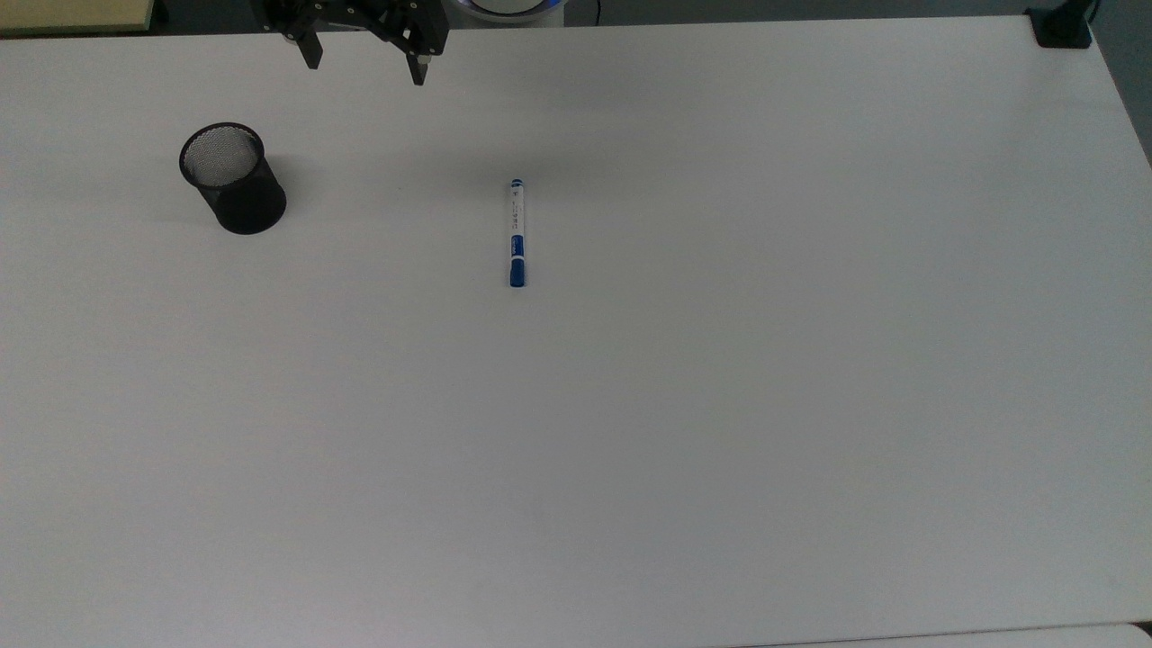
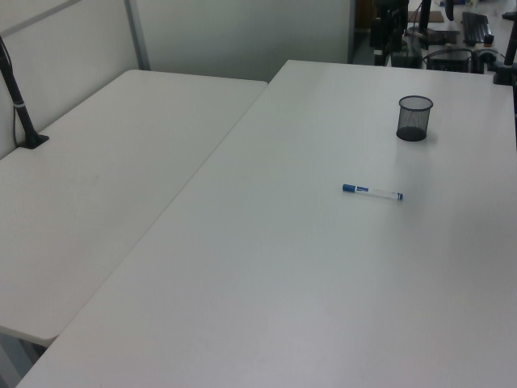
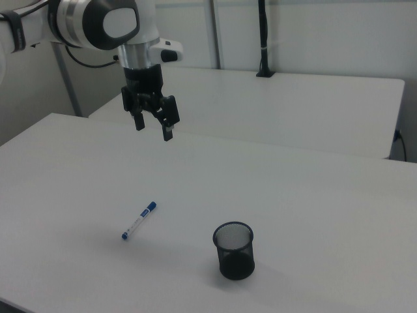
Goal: Insert the marker
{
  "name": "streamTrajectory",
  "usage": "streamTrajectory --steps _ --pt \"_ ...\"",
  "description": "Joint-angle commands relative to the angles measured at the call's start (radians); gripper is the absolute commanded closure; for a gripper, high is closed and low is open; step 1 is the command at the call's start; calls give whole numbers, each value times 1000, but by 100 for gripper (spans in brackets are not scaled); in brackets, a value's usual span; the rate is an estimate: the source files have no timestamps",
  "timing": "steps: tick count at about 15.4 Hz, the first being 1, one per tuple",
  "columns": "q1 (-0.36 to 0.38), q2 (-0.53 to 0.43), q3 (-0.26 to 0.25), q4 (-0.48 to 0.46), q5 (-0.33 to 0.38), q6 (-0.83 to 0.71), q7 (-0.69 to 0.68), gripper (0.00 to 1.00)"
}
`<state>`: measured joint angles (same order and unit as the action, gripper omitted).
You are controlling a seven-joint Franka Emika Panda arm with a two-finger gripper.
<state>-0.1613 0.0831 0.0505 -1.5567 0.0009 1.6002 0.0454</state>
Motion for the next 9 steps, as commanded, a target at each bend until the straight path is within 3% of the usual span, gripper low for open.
streamTrajectory --steps 1,9 --pt "16 3 -5 -5 -2 18 19 0" --pt "16 7 -1 -8 -1 15 7 0"
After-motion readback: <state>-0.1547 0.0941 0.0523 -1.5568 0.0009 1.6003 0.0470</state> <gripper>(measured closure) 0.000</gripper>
